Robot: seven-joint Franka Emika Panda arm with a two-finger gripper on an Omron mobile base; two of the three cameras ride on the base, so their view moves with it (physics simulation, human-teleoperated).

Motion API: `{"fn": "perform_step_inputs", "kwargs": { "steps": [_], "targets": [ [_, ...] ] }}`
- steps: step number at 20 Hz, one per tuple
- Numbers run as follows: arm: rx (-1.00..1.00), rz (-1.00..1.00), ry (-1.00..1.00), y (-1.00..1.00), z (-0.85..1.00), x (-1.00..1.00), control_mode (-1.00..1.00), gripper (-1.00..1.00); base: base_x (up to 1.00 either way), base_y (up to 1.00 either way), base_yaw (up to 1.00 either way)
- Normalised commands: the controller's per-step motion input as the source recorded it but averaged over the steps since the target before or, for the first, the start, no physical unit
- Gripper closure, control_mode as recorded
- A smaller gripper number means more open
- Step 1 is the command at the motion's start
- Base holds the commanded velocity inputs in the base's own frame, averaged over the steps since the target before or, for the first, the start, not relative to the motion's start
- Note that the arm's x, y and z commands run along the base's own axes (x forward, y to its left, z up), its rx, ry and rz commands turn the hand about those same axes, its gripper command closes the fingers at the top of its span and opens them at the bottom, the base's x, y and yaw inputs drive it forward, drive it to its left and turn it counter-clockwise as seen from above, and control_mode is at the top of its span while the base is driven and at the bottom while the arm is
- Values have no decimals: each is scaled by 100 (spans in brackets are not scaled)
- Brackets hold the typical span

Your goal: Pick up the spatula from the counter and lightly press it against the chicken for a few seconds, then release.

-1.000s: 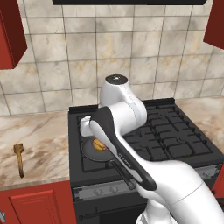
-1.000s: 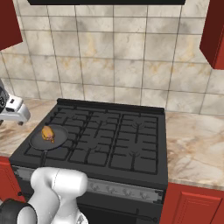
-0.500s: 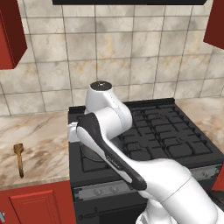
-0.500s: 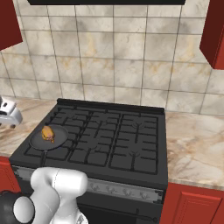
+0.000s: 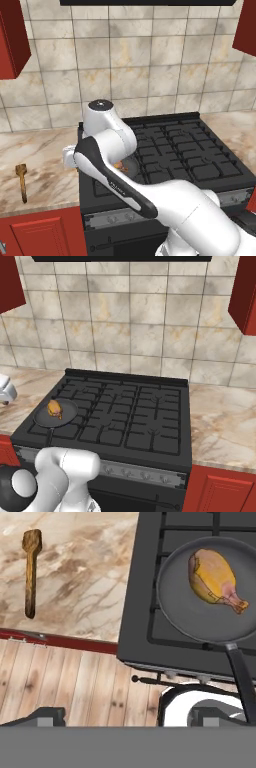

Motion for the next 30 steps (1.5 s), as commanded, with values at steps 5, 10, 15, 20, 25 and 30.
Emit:
{"fn": "perform_step_inputs", "kwargs": {
  "steps": [5, 10, 15, 20, 25, 30],
  "targets": [
    [2, 0, 0, 35, -5, 0, -100, -100, 0, 0, 0],
    [5, 0, 0, 32, -2, 0, -100, -100, 0, 0, 0],
    [0, 2, -6, 28, -7, 0, -100, -100, 0, 0, 0],
    [0, 2, -11, 25, -5, 0, -100, -100, 0, 0, 0],
    [3, 0, -8, 19, 0, 4, -100, -100, 0, 0, 0],
    [5, 0, 0, 26, -3, 9, -100, -100, 0, 0, 0]
  ]
}}
